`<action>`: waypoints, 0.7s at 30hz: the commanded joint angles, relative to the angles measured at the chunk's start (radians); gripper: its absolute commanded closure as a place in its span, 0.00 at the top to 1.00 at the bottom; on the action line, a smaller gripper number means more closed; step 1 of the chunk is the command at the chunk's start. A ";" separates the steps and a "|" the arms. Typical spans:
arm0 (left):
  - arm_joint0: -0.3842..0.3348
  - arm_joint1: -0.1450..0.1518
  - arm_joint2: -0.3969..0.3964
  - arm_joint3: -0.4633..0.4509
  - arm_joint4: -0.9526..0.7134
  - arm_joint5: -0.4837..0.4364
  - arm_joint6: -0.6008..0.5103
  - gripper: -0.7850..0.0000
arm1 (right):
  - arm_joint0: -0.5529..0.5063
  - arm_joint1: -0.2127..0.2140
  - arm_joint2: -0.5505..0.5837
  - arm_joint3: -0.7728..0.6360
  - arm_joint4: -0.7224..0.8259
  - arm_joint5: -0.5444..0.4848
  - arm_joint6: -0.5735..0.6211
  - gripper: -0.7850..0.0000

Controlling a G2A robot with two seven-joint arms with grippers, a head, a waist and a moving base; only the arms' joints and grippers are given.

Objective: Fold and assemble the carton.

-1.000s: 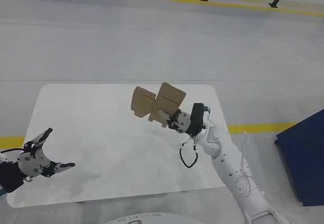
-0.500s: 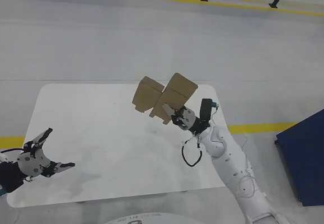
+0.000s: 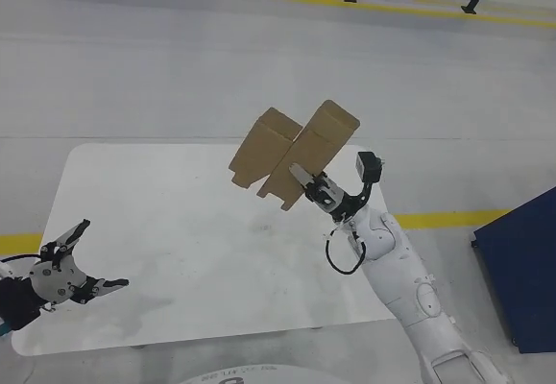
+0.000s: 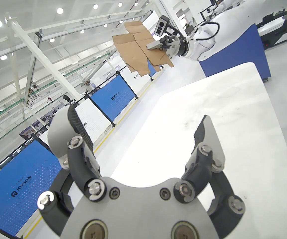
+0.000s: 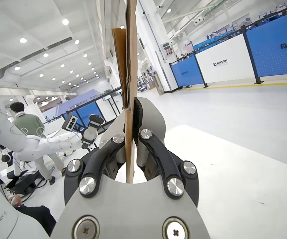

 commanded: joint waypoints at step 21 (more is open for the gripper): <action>0.000 0.000 0.000 0.000 0.000 0.000 0.000 1.00 | 0.107 0.060 -0.099 -0.002 1.510 0.523 1.091 0.00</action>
